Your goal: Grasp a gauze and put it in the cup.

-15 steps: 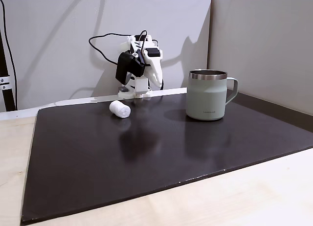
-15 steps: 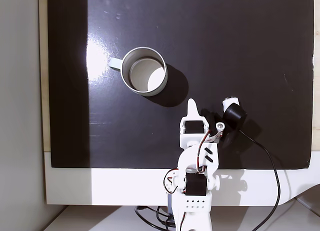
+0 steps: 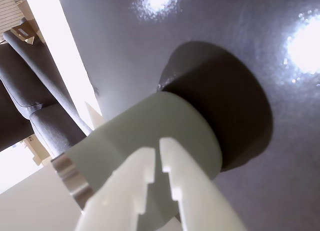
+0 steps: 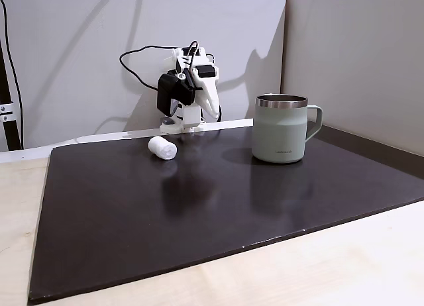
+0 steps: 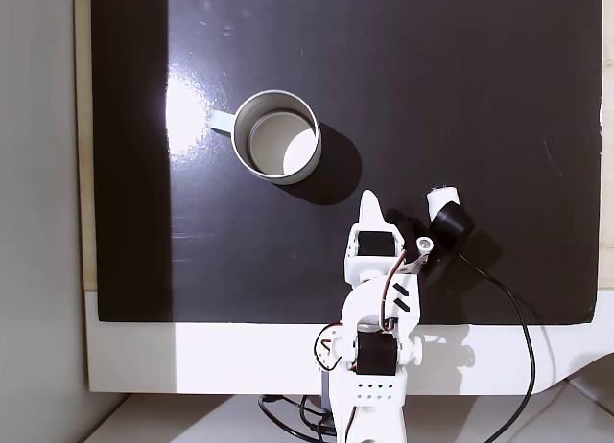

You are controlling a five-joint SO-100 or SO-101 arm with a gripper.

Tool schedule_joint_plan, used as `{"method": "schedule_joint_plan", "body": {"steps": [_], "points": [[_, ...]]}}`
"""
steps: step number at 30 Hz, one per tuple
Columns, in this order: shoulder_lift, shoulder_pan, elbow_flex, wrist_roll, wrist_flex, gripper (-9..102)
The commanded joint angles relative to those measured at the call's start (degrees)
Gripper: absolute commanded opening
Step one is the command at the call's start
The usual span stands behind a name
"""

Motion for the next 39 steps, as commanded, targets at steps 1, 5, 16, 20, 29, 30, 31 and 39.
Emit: {"method": "schedule_joint_plan", "body": {"steps": [1,5,16,20,29,30,31,39], "points": [[0.7,-0.3,-0.4,-0.5,-0.9,0],[0.7,-1.1,-0.9,-3.4,0.2,0],[-0.7,0.8,-23.1,-19.5,21.6,0],[-7.9,3.8,-36.0,-25.0,26.7,0],[-27.0,13.9,-56.8,-44.6,34.9,10],[-30.2,15.8,-58.9,-46.8,35.3,11],[-33.7,17.5,-61.1,-49.0,35.8,13],[-56.7,27.9,-78.0,-66.5,41.5,25]]}}
